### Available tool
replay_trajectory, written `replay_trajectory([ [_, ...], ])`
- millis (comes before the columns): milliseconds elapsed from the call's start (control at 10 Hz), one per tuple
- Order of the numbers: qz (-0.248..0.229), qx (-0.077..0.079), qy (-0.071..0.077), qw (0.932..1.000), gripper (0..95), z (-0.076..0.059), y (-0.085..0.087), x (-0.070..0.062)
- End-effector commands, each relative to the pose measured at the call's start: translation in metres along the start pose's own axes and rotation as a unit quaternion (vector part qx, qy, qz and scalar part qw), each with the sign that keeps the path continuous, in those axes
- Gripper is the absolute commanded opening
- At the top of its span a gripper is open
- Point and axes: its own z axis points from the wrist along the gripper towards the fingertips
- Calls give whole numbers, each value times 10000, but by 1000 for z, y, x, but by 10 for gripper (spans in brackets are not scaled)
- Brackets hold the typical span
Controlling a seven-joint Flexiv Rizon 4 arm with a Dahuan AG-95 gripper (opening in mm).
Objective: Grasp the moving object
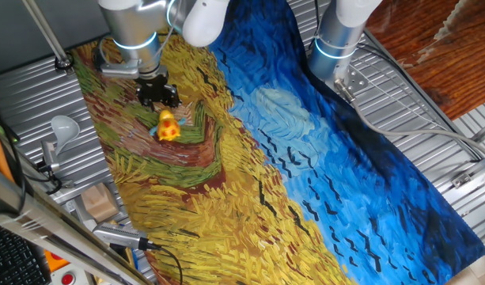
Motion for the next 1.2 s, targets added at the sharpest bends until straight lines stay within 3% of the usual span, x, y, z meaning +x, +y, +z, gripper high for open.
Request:
replay_trajectory([
  [100,96,5,17,10000,570,-9,3,-3],
  [400,329,-75,113,9994,570,-33,15,-30],
  [500,585,-49,152,9982,190,-41,23,-45],
  [600,797,-50,182,9966,0,-41,23,-45],
  [900,1410,-53,185,9898,0,-41,23,-45],
  [1200,1487,-16,224,9886,0,-41,23,-45],
])
